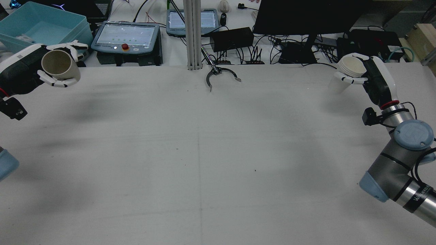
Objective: Pour water
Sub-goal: 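Bring the white cup above the beige cup held by the left hand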
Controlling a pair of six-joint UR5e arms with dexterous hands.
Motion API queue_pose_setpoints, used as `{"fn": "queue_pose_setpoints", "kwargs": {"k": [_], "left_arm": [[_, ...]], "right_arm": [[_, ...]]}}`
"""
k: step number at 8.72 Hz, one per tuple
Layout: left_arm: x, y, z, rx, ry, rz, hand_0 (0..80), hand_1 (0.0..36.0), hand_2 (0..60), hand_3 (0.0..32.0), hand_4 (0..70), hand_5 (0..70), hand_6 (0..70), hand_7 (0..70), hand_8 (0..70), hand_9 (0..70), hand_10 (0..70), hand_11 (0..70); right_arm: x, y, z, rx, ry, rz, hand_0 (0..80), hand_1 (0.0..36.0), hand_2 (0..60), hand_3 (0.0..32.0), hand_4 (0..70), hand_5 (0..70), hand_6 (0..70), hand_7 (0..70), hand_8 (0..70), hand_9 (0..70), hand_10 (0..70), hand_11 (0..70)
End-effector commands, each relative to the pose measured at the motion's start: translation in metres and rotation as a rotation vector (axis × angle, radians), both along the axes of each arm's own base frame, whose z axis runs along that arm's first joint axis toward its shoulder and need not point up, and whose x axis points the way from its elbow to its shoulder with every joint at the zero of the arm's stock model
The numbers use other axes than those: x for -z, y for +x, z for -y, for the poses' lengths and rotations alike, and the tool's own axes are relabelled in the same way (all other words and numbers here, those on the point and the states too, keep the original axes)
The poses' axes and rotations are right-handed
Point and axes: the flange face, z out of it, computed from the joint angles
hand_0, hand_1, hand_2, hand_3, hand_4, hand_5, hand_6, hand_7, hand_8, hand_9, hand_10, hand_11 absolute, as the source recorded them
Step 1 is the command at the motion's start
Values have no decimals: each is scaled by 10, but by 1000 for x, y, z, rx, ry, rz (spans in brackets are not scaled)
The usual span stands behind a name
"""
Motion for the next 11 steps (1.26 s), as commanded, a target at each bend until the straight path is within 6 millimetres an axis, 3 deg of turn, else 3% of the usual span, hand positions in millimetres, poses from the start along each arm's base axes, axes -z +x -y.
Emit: {"fn": "queue_pose_setpoints", "kwargs": {"k": [1,2,3,5,6,7,9,10,11], "left_arm": [[106,109,-10,-134,112,28,718,360,600,0,357,700,67,273,17,44,83,160],[126,152,-24,-191,120,29,668,360,600,0,346,700,63,264,15,41,83,158],[129,184,-40,-234,127,33,662,360,600,0,344,700,66,266,16,43,84,160],[154,238,-63,-306,149,27,648,360,600,0,346,700,71,265,18,42,87,164],[167,260,-71,-337,151,25,706,360,600,0,354,700,74,270,18,43,88,167],[178,270,-69,-349,144,36,791,360,600,0,359,700,77,278,22,46,92,176],[190,276,-72,-396,144,63,800,360,600,0,365,700,83,286,27,50,97,189],[191,280,-76,-418,147,70,800,360,600,0,369,700,86,287,27,51,96,187],[191,295,-91,-458,151,74,800,360,600,0,381,700,92,296,30,55,96,186]], "right_arm": [[21,7,10,-15,34,0,502,320,600,0,231,700,418,447,401,528,123,200],[35,2,17,-19,52,-6,504,325,600,0,231,700,416,444,395,521,120,196],[48,-3,22,-4,74,-18,509,331,600,0,230,700,414,443,391,516,118,195],[116,6,12,-1,148,-122,515,331,600,0,233,700,412,439,384,507,116,192],[156,11,3,-22,195,-178,512,329,600,0,233,700,408,434,381,504,116,191],[183,8,-8,-5,237,-238,520,343,600,0,236,700,408,430,374,494,112,186],[240,9,-39,-12,283,-383,543,360,600,0,241,700,411,426,363,478,105,181],[275,-4,-56,-13,317,-481,543,360,600,0,243,700,406,415,355,468,102,177],[295,-24,-63,-8,348,-532,555,360,600,0,248,700,406,413,343,453,94,166]]}}
